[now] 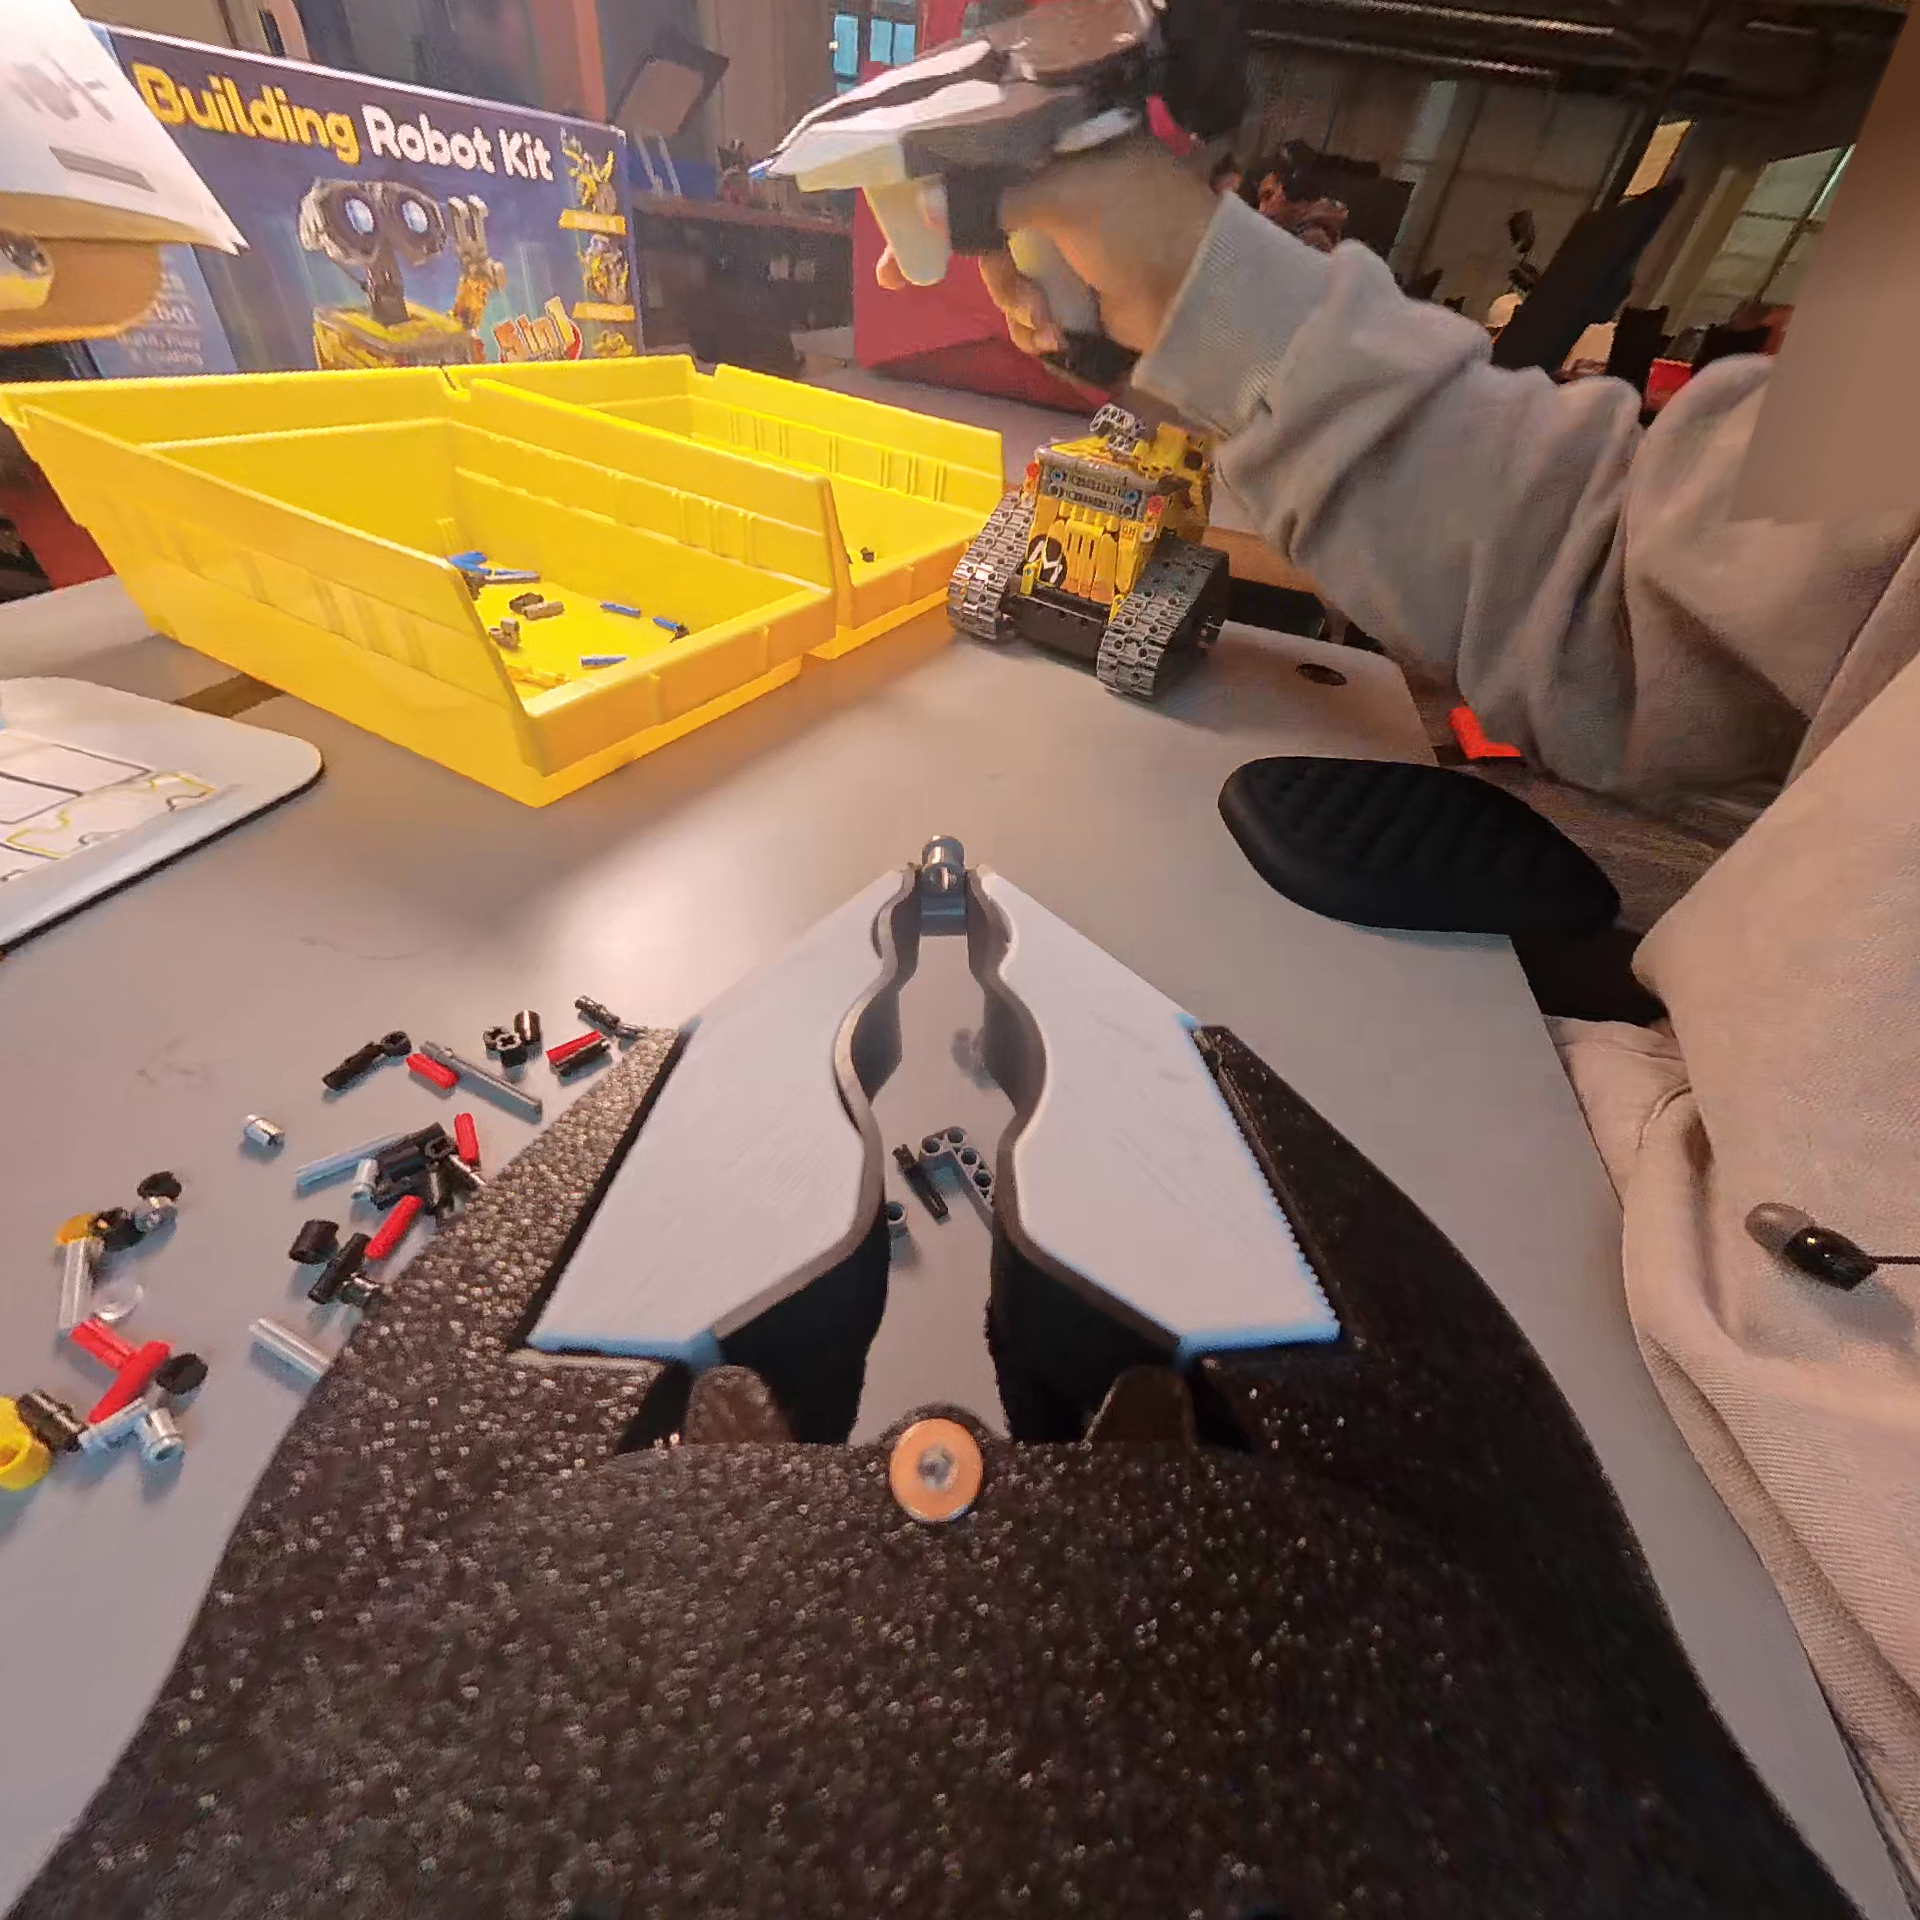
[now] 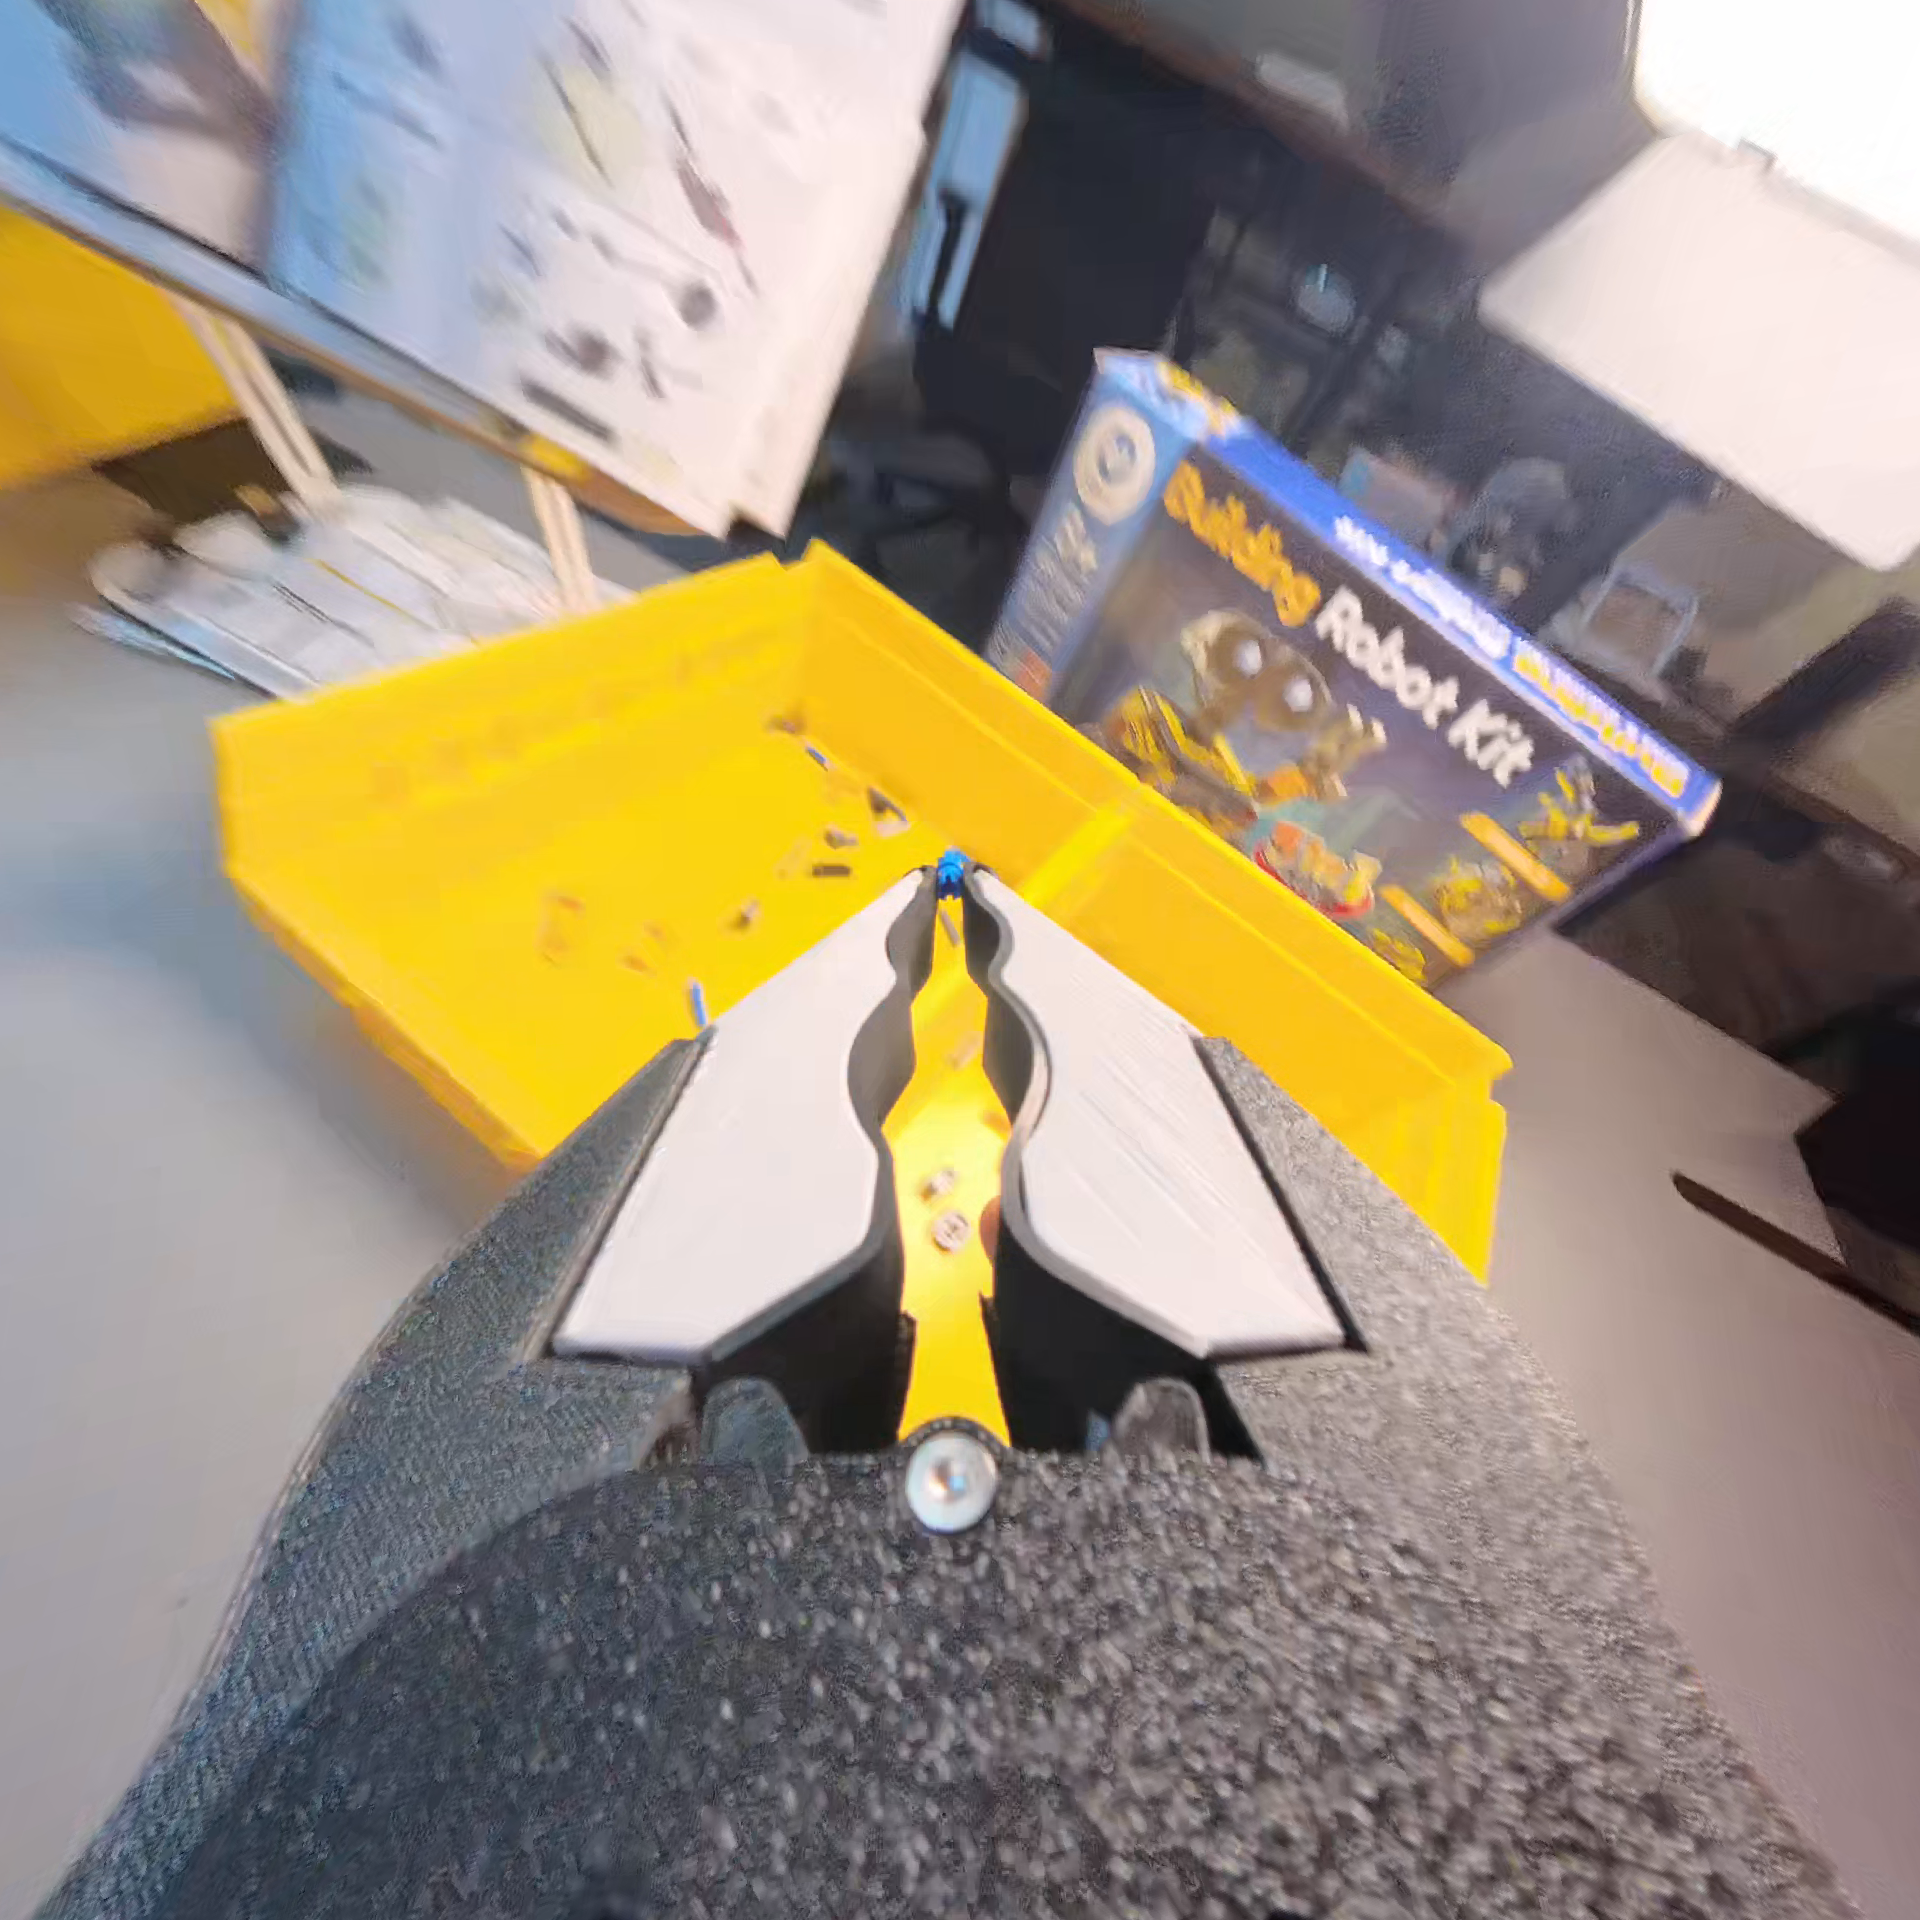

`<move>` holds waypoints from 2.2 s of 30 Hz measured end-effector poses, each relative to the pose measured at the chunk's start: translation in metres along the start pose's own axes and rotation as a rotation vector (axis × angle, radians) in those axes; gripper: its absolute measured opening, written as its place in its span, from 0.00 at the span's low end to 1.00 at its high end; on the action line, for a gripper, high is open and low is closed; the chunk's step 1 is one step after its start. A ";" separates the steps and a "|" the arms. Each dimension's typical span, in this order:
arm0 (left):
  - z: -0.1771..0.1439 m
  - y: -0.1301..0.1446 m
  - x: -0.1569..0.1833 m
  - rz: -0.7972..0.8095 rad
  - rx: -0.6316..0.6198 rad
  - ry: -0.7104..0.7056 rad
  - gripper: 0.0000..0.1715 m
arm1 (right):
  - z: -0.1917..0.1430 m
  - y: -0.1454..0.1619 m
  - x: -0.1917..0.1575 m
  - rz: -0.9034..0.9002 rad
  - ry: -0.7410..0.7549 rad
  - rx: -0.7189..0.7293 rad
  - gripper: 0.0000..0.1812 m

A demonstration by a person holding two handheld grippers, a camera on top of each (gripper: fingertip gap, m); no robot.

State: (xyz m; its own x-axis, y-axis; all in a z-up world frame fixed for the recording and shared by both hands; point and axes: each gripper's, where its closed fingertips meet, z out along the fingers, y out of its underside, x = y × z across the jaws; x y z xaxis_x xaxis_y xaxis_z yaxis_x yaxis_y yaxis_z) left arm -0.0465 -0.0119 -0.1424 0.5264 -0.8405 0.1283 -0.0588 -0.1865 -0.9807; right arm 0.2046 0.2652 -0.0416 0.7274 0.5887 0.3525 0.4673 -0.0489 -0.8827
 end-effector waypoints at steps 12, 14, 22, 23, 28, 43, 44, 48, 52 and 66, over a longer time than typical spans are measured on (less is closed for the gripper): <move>0.013 0.023 0.001 -0.005 -0.082 -0.006 0.04 | 0.043 0.025 0.042 -0.034 -0.040 -0.090 0.27; 0.014 0.023 0.002 -0.013 -0.076 0.006 0.05 | 0.022 0.001 -0.009 -0.081 -0.175 0.001 0.26; 0.017 0.021 0.017 0.048 -0.065 0.057 0.05 | -0.066 -0.018 -0.259 -0.164 -0.772 0.267 0.20; 0.017 0.019 0.021 0.061 -0.056 0.068 0.05 | -0.074 -0.016 -0.285 -0.148 -0.843 0.288 0.17; 0.015 0.015 0.027 0.169 -0.047 0.049 0.05 | -0.100 -0.008 -0.370 -0.063 -1.089 0.346 0.10; 0.020 0.018 0.019 0.880 -0.145 -0.282 0.05 | -0.088 -0.002 -0.388 0.499 -1.308 0.128 0.19; 0.020 0.018 0.019 0.892 -0.149 -0.281 0.05 | -0.087 0.001 -0.392 0.486 -1.303 0.110 0.19; 0.020 0.018 0.018 0.933 -0.149 -0.305 0.05 | -0.085 0.002 -0.397 0.498 -1.297 0.097 0.13; 0.015 0.016 0.011 0.651 -0.114 -0.219 0.19 | -0.088 -0.003 -0.386 0.435 -1.282 0.177 0.07; 0.011 -0.014 0.045 -0.727 0.137 0.532 0.05 | -0.104 -0.014 -0.382 -0.313 -0.813 0.624 0.07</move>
State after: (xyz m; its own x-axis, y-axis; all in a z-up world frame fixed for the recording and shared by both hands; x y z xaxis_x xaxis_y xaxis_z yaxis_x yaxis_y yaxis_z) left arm -0.0130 -0.0412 -0.1244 -0.0681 -0.6692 0.7399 0.2537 -0.7289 -0.6359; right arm -0.0275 -0.0426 -0.1315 -0.0406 0.8754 0.4818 0.0682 0.4835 -0.8727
